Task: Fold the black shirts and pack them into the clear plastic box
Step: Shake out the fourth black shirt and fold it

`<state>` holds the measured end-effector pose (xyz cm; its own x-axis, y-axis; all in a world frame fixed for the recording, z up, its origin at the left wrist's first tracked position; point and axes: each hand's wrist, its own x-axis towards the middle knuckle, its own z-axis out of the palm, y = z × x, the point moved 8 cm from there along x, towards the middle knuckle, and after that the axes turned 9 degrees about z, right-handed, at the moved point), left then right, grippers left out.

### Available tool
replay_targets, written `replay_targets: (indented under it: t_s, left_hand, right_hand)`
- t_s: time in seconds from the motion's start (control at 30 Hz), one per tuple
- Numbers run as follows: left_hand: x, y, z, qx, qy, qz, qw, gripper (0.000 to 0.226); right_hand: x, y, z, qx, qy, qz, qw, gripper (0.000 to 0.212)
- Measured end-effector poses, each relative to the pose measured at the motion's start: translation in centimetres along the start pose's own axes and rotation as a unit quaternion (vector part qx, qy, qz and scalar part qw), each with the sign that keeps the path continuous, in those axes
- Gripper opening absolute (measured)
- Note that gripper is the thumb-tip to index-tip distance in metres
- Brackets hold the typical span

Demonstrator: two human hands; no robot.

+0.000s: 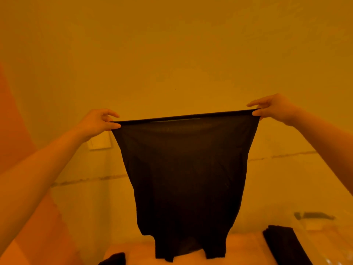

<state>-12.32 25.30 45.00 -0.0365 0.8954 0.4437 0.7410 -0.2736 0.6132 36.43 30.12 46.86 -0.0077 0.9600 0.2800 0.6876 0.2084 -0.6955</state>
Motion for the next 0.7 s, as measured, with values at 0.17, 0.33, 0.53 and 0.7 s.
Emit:
replay_targets:
  t_s: [0.17, 0.33, 0.53, 0.7]
  left_hand:
    - [0.2, 0.1, 3.2, 0.085, -0.069, 0.011, 0.994, 0.01]
    - [0.4, -1.2, 4.7, -0.036, 0.005, -0.052, 0.998, 0.01]
    - [1.6, -1.0, 6.4, -0.125, 0.1, -0.101, 0.982, 0.006]
    - [2.3, 0.2, 6.2, -0.107, 0.186, -0.085, 0.973, 0.007]
  right_hand:
    - [-0.3, 1.5, 0.8, -0.081, -0.014, 0.032, 0.996, 0.008]
    - [0.5, 4.7, 0.9, -0.046, 0.006, 0.063, 0.997, 0.005]
    - [4.9, 6.4, 0.3, 0.046, 0.059, 0.067, 0.995, 0.015]
    - [7.2, 6.4, -1.0, 0.058, 0.09, 0.024, 0.994, 0.019]
